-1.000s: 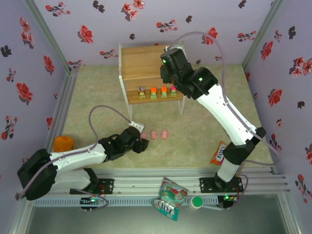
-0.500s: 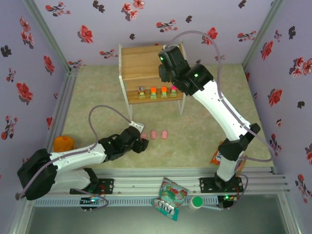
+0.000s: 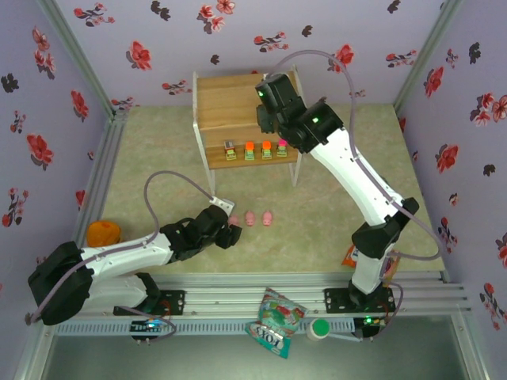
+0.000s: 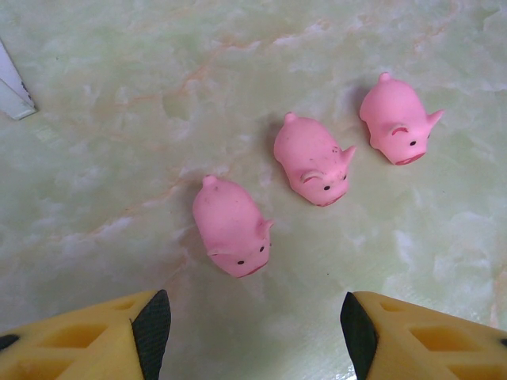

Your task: Place and organize the plastic toys onto the shelf

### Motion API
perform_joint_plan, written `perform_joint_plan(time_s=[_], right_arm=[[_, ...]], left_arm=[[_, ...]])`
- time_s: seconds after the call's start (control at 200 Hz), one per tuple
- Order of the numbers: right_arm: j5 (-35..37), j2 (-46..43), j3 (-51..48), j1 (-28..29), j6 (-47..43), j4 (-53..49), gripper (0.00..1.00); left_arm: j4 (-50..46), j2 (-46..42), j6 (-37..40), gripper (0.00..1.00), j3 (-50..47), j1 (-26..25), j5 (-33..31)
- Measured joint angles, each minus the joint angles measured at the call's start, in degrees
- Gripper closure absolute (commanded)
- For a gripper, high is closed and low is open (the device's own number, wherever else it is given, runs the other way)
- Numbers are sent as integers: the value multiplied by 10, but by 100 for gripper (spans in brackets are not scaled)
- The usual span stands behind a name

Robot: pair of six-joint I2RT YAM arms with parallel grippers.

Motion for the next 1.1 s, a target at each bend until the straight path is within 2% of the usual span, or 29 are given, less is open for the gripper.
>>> perform_joint_plan(time_s=[1.1], right_arm=[[-9,24,32,-11,-14,-9,55]], left_arm=[[0,0,0,36,0,0,0]])
